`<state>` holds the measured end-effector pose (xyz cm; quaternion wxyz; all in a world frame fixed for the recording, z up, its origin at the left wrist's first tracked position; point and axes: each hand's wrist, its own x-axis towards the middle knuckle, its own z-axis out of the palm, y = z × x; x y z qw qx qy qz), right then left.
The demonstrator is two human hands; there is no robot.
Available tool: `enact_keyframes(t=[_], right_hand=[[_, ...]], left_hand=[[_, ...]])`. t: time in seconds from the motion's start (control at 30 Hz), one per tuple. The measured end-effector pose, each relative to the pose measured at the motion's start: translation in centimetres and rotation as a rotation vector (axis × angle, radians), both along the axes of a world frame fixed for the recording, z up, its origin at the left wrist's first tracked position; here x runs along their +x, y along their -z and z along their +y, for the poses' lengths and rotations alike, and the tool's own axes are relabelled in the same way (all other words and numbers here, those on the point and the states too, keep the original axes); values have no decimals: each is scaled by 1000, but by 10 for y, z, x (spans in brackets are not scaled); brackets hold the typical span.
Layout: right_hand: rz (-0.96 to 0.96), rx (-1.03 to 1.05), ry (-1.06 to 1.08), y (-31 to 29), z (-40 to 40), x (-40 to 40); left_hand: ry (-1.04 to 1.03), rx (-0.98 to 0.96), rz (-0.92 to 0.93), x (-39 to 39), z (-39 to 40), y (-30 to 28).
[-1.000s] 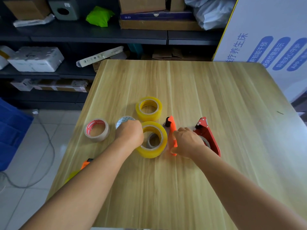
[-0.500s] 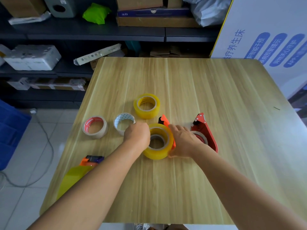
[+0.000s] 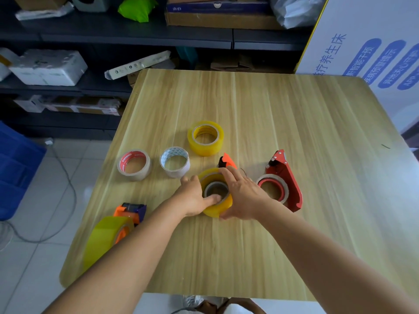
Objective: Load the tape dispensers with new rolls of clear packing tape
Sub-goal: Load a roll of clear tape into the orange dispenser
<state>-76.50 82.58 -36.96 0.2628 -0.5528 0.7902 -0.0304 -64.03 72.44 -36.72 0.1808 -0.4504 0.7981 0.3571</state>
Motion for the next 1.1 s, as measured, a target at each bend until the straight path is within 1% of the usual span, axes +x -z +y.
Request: enact_keyframes(t=[0.1, 0.27, 0.37, 0.43, 0.5, 0.53, 0.6, 0.63, 0.77, 0.93, 1.0, 1.1], right_hand=[[-49, -21, 31, 2, 3, -2], [29, -36, -1, 9, 10, 4], [30, -51, 11, 8, 15, 4], [14, -70, 26, 7, 18, 3], [-5, -94, 66, 9, 18, 0], [-17, -99, 95, 9, 18, -1], [-33, -113, 141, 8, 18, -5], [-36, -115, 143, 6, 19, -7], [-28, -141, 87, 0, 28, -9], [-29, -178, 113, 3, 32, -7], [-35, -173, 116, 2, 31, -7], [-26, -173, 131, 4, 31, -7]], left_hand=[[-16, 60, 23, 2, 2, 0], [30, -27, -33, -4, 10, -10], [59, -54, -32, -5, 12, -13], [134, -147, 44, -4, 13, -16], [298, -288, 184, -4, 15, -18], [381, -315, 240, -5, 17, -18], [500, -339, 256, -6, 23, -12], [520, -367, 241, -6, 26, -8], [509, -542, 200, -5, 34, 11], [527, -708, 117, -7, 47, 22], [508, -787, 151, -9, 49, 23], [474, -904, 253, -11, 46, 33]])
